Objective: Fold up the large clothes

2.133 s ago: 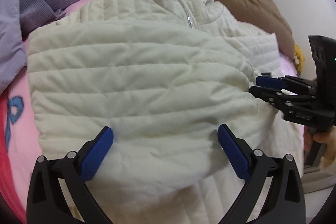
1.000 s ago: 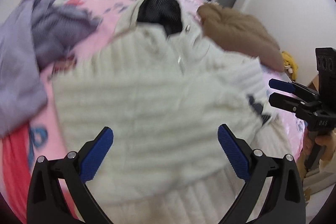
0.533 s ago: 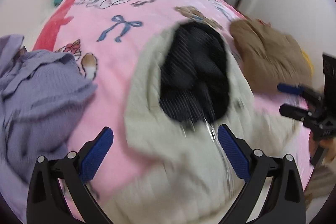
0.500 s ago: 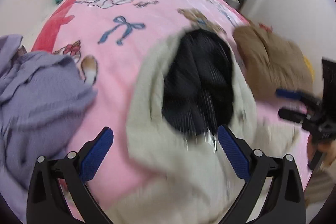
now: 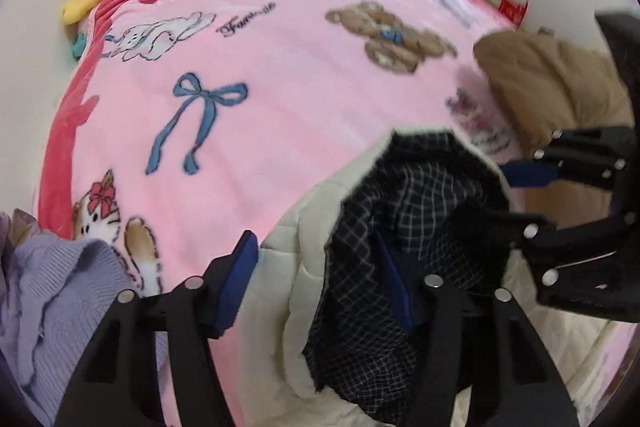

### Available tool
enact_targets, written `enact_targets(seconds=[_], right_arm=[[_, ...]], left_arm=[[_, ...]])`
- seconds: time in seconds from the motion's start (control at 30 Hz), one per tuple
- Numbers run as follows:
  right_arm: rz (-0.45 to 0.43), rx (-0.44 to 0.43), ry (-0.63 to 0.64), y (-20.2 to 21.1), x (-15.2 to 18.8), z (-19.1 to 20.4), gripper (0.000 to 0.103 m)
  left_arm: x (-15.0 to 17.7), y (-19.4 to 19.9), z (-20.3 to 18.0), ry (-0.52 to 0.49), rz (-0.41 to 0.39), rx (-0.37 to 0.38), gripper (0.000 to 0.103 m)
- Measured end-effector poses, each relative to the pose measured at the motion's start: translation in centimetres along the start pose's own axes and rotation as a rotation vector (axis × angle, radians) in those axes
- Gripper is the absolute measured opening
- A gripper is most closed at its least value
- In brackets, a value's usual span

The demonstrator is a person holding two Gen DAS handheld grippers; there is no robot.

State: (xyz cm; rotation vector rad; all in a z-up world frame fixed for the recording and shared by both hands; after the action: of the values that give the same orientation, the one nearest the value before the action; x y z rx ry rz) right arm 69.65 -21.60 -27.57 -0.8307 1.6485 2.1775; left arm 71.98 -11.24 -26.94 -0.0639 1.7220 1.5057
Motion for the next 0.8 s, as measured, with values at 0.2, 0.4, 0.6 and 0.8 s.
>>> enact_targets(seconds=[0.2, 0.4, 0.6, 0.8], right_arm=[[-0.011, 0.002, -0.040, -0.1, 0.2, -0.5, 0.015], [-0.144, -0.049, -0.027, 4.6, -0.9, 1.2, 0.014], [-0.342, -0.117, 0.157, 15.8, 1.5, 6.4, 0.014], [-0.369, -0.090, 0.320, 24.2, 11.5, 13.3, 0.014]], left_arm=[[1.1, -0.9, 0.5, -0.042, 0.020, -0.042, 0.021], [0.0, 3.0, 2.0, 0.034, -0.107, -0.047, 0.017], [2.2, 16.1, 1.0, -0.053, -0.410, 0.044, 0.017], [12.3, 25.7, -5.4, -0.202, -0.495, 0.067, 0.017]])
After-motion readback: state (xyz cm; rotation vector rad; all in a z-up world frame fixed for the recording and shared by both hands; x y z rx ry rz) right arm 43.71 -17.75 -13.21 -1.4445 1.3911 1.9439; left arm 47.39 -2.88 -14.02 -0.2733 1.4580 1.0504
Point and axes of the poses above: each gripper's, at about its wrist camera, not at the fingertips, and y roughly against the way its jaws point, z to its left, x to its underside, the point moved 4 cm from there along -y, roughly the way its jaws point, and after that the axes turned 13 degrees about -z, right-handed, at the moved point
